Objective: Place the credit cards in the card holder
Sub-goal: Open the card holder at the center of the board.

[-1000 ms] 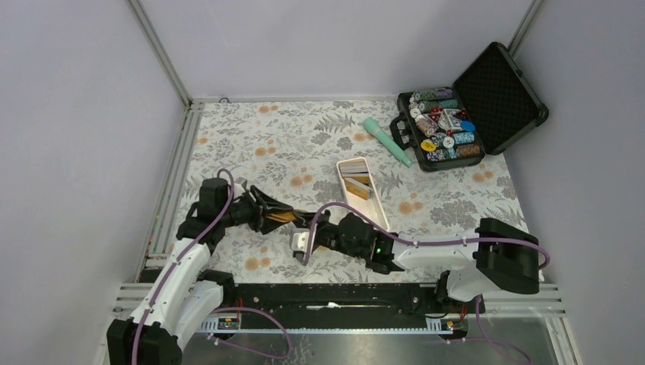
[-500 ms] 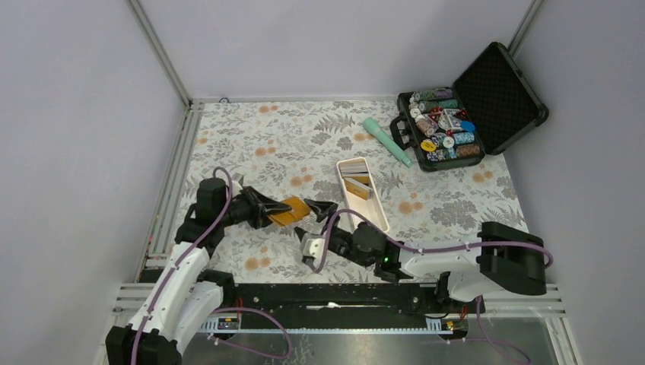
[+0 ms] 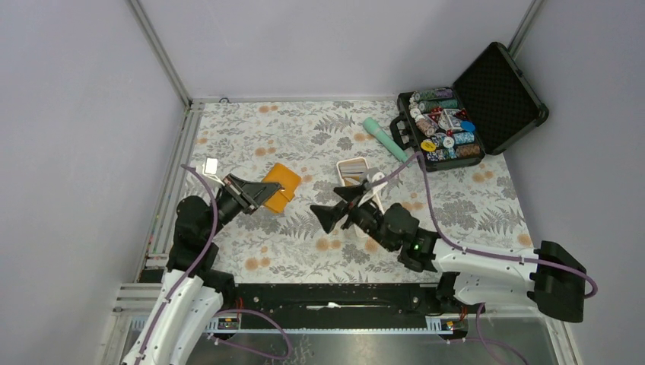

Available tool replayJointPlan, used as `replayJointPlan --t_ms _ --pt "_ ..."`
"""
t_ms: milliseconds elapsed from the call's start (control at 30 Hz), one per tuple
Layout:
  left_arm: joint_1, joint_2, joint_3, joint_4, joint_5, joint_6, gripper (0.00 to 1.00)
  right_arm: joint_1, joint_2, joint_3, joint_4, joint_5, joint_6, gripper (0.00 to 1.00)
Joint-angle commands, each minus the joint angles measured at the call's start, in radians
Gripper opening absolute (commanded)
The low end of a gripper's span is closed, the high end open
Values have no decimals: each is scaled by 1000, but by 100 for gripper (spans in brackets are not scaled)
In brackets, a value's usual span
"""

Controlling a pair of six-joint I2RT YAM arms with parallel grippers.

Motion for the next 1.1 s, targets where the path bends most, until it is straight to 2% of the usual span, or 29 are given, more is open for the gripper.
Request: replayJointPlan --t_ms 0,133,267,433,700,767,933,1067 --pt "-36 -37 -22 244 -34 107 0 -132 -52 15 -63 -152 571 100" --pt "-61 -65 -48 354 -19 112 0 -234 -30 12 9 -277 817 98" --pt "-82 -69 -57 398 -16 110 0 -310 80 29 231 -474 969 94" --pt "-112 -70 -72 456 -20 93 0 -316 187 149 242 -594 978 89" --pt "-153 -67 -95 514 -49 59 0 -318 209 227 221 -606 928 83" --pt "-160 -61 -100 531 -54 51 0 -318 220 239 220 -615 929 78" --pt "-172 -50 -107 549 -64 47 0 -318 250 253 254 -661 945 50" --pt "-174 -43 -109 548 -66 40 0 -318 257 248 284 -676 948 33"
